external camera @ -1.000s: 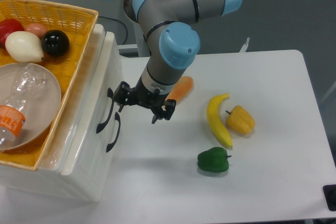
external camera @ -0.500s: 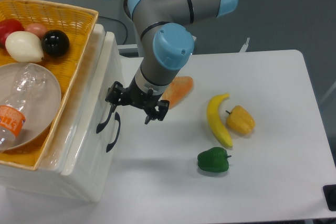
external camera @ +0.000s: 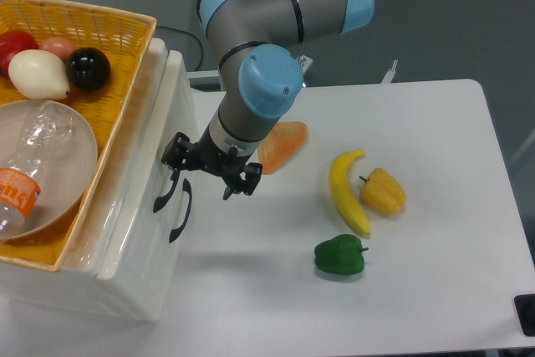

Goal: Slide open the top white drawer
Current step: 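Lower the gripper onto the black handle of the top drawer, then close the gripper on the black drawer handle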

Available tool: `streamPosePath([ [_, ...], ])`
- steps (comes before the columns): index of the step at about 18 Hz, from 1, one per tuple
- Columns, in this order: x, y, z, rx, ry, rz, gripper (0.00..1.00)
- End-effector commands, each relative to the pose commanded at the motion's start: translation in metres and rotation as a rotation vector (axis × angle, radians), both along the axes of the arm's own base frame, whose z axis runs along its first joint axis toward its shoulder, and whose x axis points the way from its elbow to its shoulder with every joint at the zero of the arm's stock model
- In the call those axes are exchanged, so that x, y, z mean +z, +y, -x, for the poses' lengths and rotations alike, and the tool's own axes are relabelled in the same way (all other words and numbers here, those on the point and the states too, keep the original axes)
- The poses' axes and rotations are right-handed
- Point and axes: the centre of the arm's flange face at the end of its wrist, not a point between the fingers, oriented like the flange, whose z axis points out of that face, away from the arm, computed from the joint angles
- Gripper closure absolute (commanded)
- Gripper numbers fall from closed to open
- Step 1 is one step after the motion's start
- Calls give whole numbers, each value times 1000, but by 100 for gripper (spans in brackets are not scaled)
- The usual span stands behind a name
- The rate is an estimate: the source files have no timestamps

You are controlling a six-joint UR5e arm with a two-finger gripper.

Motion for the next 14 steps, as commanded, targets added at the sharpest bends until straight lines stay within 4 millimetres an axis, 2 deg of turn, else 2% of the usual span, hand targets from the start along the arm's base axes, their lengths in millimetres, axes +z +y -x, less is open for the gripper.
streamPosePath([
  [14,-2,1,-2,-5,2,4,4],
])
